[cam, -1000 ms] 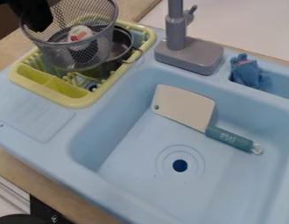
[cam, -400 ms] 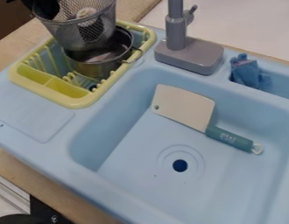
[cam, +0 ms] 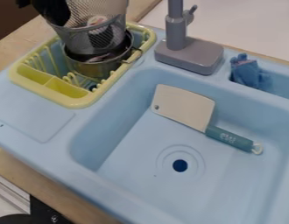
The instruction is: Transfer the passoir into its yellow container in the upper right
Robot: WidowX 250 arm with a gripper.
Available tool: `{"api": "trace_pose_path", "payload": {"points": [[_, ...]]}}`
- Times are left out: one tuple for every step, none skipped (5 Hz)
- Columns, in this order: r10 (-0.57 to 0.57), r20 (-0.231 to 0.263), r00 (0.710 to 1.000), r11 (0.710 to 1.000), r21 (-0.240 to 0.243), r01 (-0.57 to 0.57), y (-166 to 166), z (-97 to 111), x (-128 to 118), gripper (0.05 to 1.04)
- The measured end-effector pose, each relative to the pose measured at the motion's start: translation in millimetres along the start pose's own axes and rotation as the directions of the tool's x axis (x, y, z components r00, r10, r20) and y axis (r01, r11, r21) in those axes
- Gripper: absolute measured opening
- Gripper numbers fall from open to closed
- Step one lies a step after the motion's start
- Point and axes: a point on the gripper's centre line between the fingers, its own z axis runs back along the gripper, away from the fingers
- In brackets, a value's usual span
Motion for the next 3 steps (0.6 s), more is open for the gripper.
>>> {"api": "trace_pose_path", "payload": {"points": [[-0.010, 0.012, 1.000, 1.000, 0.001, 0.010, -4.3, 2.9, -0.4, 0.056], [-0.017, 0.018, 1.000, 1.000, 0.015, 0.017, -9.0, 1.5, 1.2, 0.056], [-0.025, -0.001, 1.000, 0.999, 0.032, 0.025, -11.5, -3.2, -0.5, 0.056]]}}
